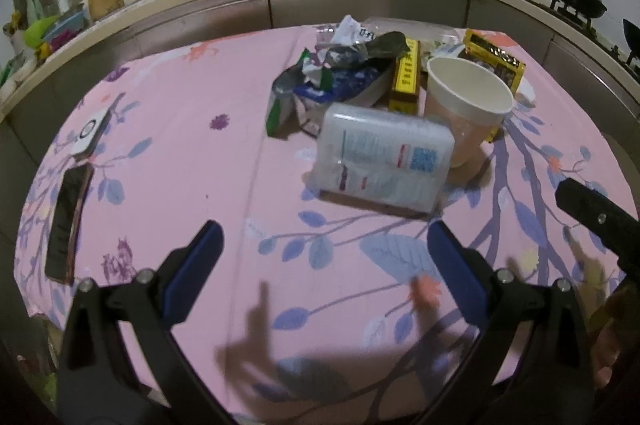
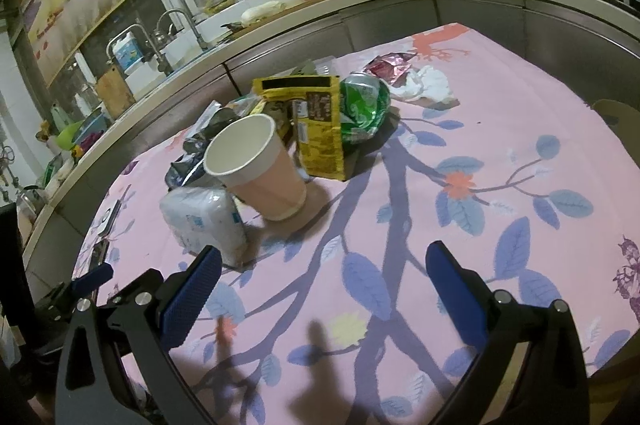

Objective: Collect trash
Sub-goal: 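Move both tools toward the trash pile on the pink tablecloth, then grasp the white wet-wipe pack with the left tool while the right tool approaches the paper cup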

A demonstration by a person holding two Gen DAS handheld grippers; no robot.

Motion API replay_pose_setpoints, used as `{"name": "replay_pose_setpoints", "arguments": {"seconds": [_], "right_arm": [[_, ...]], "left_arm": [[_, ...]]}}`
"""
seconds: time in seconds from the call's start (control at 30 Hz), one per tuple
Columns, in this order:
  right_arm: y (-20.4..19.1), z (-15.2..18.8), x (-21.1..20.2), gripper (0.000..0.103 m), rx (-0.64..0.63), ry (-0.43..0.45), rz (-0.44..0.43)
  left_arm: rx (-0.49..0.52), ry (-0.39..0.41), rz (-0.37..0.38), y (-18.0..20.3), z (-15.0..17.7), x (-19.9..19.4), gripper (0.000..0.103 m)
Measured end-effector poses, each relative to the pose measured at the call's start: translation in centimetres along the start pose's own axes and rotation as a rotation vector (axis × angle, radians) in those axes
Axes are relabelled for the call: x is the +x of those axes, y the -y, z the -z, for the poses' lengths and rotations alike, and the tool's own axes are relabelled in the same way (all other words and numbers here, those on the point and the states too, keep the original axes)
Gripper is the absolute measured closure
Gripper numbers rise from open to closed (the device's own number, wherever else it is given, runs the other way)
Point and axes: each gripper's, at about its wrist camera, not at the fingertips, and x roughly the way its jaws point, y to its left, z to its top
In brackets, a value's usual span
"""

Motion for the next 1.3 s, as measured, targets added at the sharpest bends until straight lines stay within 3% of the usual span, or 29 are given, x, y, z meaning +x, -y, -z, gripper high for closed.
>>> {"name": "replay_pose_setpoints", "arguments": {"seconds": [0.2,0.33,0.37,0.47,0.6,0.83,1.0,1.13,1.3], "right_arm": [[-0.3,0.1,0.0,0.005,-0.009,-0.002,-0.015],[-0.7,-0.1,-0.1,0.006,-0.026,0.005,-0.025],[-0.8,-0.2,0.0,0.007,-0.035,0.004,-0.037],[-1.1,-0.3,0.7,0.023,-0.056,-0.032,-0.073],[-1.2,-0.3,1.9,0.036,-0.064,-0.085,-0.083],[-0.5,-1.1,2.5,0.036,-0.023,-0.092,-0.060],[-1.6,-0.8,4.1,0.036,-0.093,-0.140,-0.023],[-2.7,-0.7,6.2,0.036,-0.157,-0.164,0.049],[-3.2,-0.6,7.6,0.037,-0.181,-0.165,0.081]], "left_arm": [[-0.075,0.033,0.038,-1.8,0.0,-0.7,0.005],[-0.061,0.034,0.091,-2.7,-1.1,0.4,0.005],[-0.036,0.040,0.117,-2.8,-1.5,0.7,0.005],[0.027,0.037,0.224,-3.2,-2.7,1.8,0.005],[0.028,0.024,0.337,-3.4,-4.2,3.1,0.005],[0.087,-0.007,0.451,-1.9,-5.3,7.0,0.005],[0.050,-0.087,0.628,-2.4,-5.8,9.6,0.005],[0.040,-0.098,0.759,-1.9,-5.4,9.2,0.005],[0.054,-0.073,0.812,-1.1,-4.3,7.7,0.005]]}}
